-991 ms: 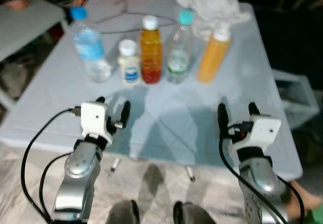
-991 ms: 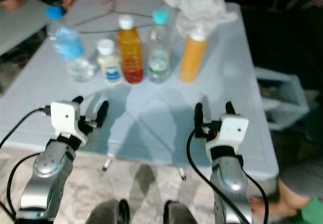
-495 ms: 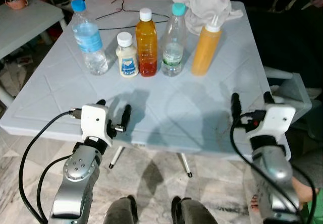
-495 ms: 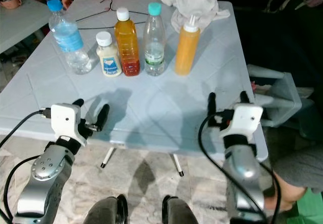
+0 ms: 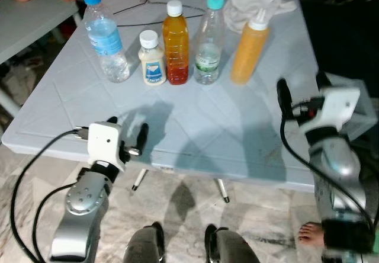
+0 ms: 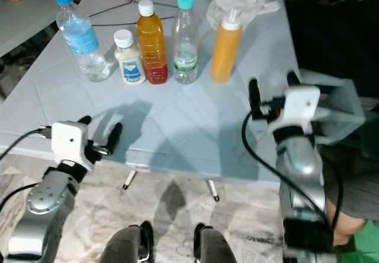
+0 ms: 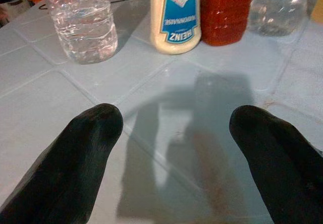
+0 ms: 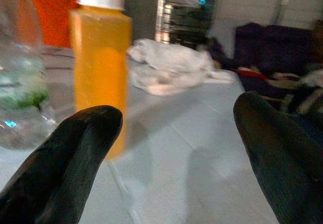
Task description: Restocking fridge
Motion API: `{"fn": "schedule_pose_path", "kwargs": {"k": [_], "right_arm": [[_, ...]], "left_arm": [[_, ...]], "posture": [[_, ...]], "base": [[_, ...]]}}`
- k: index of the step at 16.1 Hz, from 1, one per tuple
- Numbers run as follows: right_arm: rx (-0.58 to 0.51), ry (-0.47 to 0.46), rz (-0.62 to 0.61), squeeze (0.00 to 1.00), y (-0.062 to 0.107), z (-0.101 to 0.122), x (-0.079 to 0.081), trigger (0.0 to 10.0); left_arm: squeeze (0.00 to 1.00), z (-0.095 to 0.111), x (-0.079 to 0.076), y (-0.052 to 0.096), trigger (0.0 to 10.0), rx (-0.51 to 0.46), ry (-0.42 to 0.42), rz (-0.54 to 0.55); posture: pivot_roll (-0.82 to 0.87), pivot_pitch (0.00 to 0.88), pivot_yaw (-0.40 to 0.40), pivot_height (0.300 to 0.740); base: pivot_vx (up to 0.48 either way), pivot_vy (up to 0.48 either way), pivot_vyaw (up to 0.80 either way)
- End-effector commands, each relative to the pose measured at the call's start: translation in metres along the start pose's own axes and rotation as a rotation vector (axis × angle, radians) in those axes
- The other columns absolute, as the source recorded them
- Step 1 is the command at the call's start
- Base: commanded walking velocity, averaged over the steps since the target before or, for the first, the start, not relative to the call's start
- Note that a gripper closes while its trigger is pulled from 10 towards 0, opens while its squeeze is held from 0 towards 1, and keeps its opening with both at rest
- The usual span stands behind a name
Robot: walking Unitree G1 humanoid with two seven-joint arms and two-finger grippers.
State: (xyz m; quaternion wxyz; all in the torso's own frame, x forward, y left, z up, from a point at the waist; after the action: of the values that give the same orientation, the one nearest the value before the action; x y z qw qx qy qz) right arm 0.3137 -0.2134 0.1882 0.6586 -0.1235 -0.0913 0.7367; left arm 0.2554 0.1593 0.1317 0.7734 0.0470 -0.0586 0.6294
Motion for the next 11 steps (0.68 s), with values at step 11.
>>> {"fn": "schedule_pose_path", "kwargs": {"k": [11], "right_arm": [[-0.08, 0.038, 0.231, 0.0, -0.044, 0.023, 0.017, 10.0]], "left_arm": [[0.0, 0.008, 0.01, 0.008, 10.0, 0.028, -0.052, -0.023]], "posture": [[0.14, 0.268, 0.108, 0.74]], "base": [[0.0, 0.0, 0.0]]}}
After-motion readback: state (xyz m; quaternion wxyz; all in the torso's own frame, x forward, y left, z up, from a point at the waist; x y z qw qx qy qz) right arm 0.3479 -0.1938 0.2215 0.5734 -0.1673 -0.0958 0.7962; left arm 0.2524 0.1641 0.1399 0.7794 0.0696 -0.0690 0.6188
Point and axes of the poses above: a point about 5 cm out from each wrist's last joint towards the gripper, its own y axis pointing back from the gripper into the wrist, its own z axis along the axis of the wrist's last joint, x = y × z, the point moved 1 cm from there along -y, pointing out of the wrist towards the gripper, and after that the axes turned 3 degrees about -y, right-handed, at the moved point
